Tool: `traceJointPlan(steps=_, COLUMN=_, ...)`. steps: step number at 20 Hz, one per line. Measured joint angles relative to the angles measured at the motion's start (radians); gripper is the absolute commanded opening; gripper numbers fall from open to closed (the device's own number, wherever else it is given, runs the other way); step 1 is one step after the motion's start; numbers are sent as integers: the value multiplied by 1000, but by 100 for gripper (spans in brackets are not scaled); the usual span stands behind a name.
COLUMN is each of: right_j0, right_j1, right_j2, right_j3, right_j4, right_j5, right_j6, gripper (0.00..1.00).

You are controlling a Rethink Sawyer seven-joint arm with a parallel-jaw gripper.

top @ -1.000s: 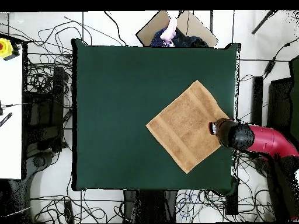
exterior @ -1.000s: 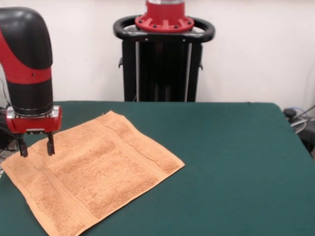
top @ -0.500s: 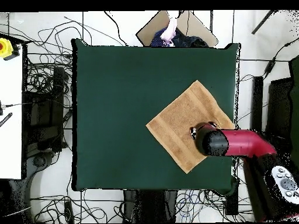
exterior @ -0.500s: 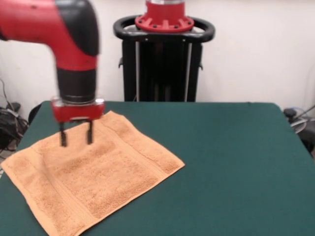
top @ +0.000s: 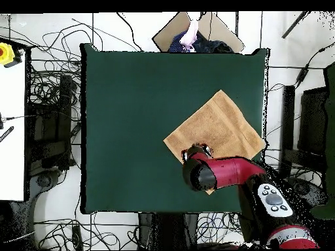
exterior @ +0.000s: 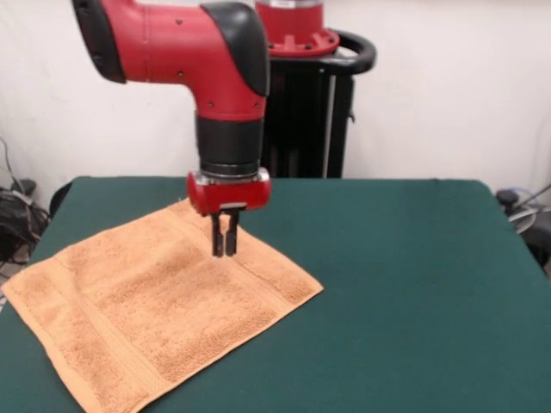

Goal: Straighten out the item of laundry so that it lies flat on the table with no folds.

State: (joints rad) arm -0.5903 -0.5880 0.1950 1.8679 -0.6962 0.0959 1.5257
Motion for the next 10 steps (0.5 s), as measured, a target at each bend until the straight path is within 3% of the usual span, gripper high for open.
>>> traceJointPlan(steps=10, right_j0=27, right_j1=17, right_j2=-95, right_j3=48, right_j4=23, right_j5=-65, right_j6=0, gripper=0)
